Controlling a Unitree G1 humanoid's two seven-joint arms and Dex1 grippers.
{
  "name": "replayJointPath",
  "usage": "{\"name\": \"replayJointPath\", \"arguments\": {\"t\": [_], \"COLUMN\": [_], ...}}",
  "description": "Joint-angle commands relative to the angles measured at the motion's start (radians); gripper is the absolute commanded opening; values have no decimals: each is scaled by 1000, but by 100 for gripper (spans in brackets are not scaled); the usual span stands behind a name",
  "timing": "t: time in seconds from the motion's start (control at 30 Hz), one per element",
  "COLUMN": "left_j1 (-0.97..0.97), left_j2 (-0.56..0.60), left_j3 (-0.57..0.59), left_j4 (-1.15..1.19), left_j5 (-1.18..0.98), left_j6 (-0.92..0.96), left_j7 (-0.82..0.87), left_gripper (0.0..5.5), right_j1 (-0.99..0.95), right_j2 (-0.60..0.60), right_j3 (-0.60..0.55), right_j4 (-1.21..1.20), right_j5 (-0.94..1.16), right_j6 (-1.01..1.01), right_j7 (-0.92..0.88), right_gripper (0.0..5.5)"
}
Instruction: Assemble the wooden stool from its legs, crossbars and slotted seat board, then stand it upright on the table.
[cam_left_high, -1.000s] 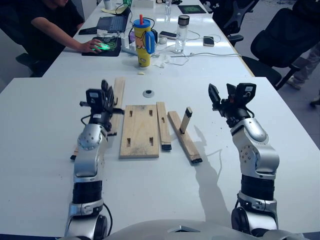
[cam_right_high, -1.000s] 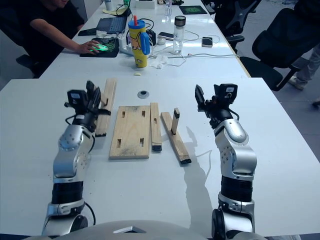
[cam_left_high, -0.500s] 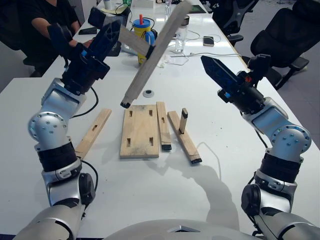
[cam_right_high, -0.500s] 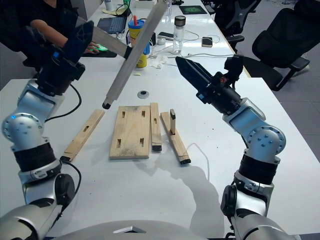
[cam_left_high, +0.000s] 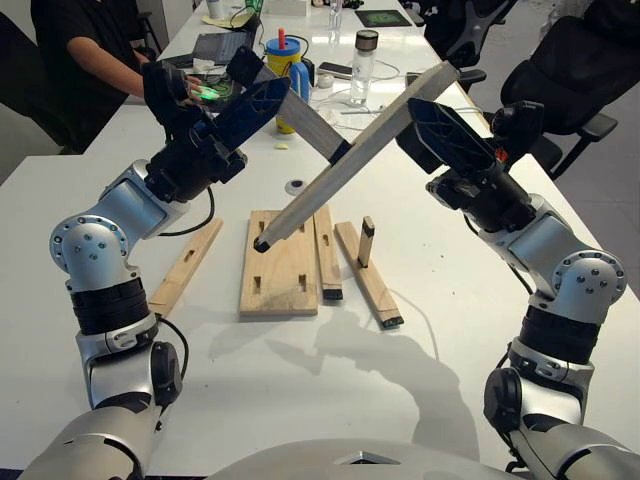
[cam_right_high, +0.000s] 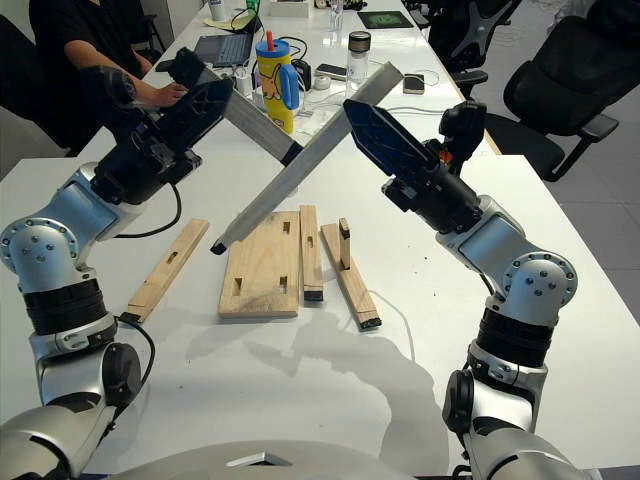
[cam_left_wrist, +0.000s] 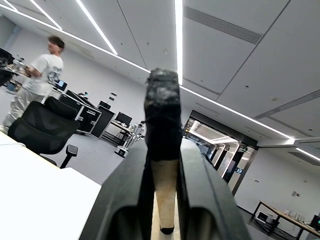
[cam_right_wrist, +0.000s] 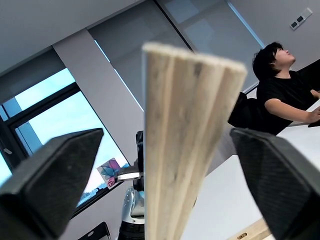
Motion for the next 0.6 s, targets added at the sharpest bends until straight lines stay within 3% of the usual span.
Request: {"name": "replayJointPath", "arguments": {"t": [0.03,0.4,0.5,0.6], "left_j1": [4,-8,-4,-5], "left_j2": [23,20,24,14], "left_j3": [-15,3,1,3], "left_j4": [2,20,18,30], "left_j5": [-18,-68,-60,-56], "left_j6": [28,24,14,4], "left_j7": [-10,29,25,46], "left_gripper": [41,41,41,97], "right_j1": [11,39,40,40], "right_j2": [-16,-34,-41,-47], "right_j3": [22,37,41,45], "right_j4": [-20,-45,-43,-40], "right_j5": [29,27,32,40], "right_j6": [-11,-49,-51,-51], "right_j7": [-1,55,67,75], "right_gripper": [389,214,206,206]}}
